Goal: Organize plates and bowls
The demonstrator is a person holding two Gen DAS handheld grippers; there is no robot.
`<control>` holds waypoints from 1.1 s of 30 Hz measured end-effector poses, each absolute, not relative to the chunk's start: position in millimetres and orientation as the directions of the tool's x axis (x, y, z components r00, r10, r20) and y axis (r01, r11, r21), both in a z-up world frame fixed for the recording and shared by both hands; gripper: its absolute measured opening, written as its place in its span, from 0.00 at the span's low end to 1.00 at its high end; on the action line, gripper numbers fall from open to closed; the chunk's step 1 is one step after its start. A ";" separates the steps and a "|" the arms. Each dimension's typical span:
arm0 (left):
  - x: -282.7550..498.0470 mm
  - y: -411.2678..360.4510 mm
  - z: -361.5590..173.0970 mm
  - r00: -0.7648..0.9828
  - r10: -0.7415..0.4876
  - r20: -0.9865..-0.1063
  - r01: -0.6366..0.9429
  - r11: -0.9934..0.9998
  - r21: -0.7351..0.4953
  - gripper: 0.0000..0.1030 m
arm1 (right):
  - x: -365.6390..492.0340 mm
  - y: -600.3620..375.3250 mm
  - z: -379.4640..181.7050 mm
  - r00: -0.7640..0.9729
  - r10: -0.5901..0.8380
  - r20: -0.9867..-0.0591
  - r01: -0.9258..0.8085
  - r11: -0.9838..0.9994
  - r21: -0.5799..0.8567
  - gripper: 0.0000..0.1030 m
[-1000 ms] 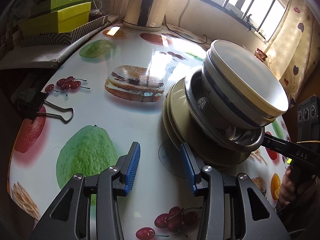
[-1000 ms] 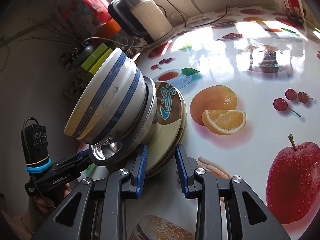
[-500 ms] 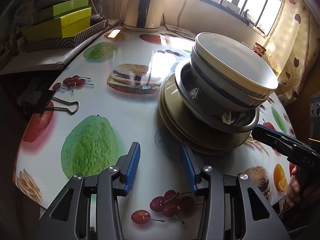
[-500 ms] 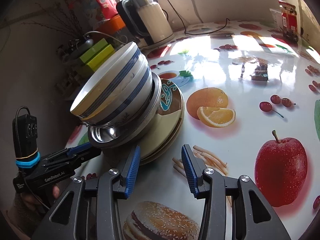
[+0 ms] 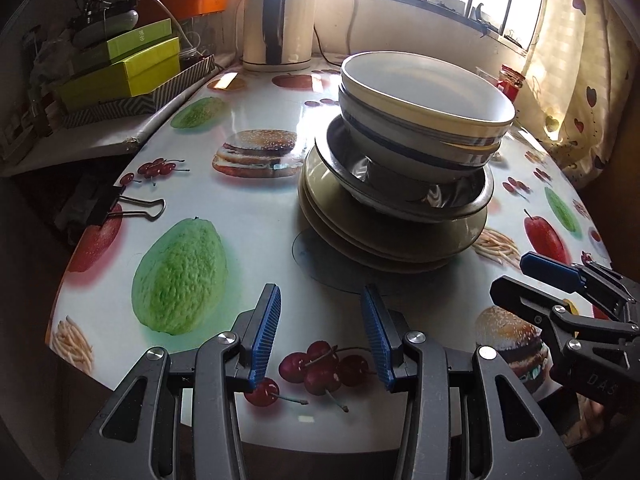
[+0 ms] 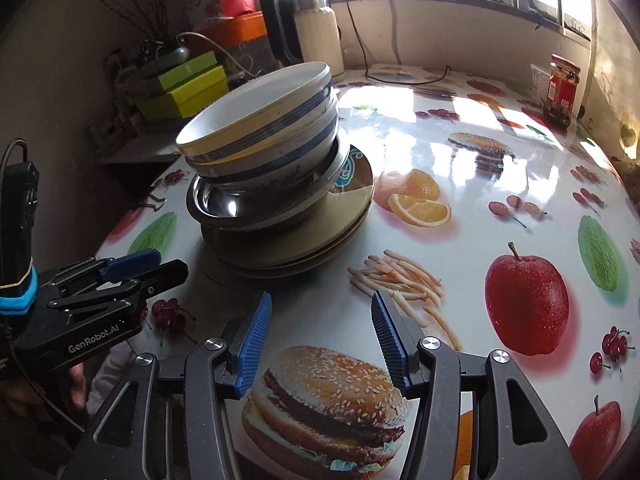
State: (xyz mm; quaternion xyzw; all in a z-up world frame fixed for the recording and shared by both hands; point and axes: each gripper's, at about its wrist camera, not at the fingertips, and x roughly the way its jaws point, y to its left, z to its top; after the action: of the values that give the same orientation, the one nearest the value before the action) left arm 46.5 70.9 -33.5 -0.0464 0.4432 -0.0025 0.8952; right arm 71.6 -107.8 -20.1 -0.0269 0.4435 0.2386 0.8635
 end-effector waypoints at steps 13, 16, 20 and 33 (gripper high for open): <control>32.9 59.7 -37.8 0.608 -0.001 -0.794 -0.047 0.998 -0.037 0.42 | 58.0 -101.5 -29.6 0.485 0.332 -0.809 -0.399 0.907 0.133 0.60; 33.3 60.6 -39.8 0.602 0.000 -0.798 -0.051 0.998 -0.039 0.42 | 57.7 -101.3 -32.1 0.478 0.330 -0.814 -0.393 0.909 0.137 0.60; 33.7 61.6 -41.3 0.600 0.003 -0.800 -0.059 0.997 -0.040 0.42 | 57.8 -100.3 -33.6 0.475 0.323 -0.819 -0.390 0.911 0.133 0.60; 37.1 59.3 -47.6 0.579 0.003 -0.816 -0.055 0.998 -0.035 0.42 | 62.5 -102.3 -38.3 0.469 0.315 -0.825 -0.375 0.917 0.138 0.63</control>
State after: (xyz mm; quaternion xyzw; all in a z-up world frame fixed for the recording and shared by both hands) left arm 37.1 59.3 -47.6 -0.0285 0.4586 0.0165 0.8880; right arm 62.5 -102.3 -38.3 -0.0312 0.4744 0.2014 0.8564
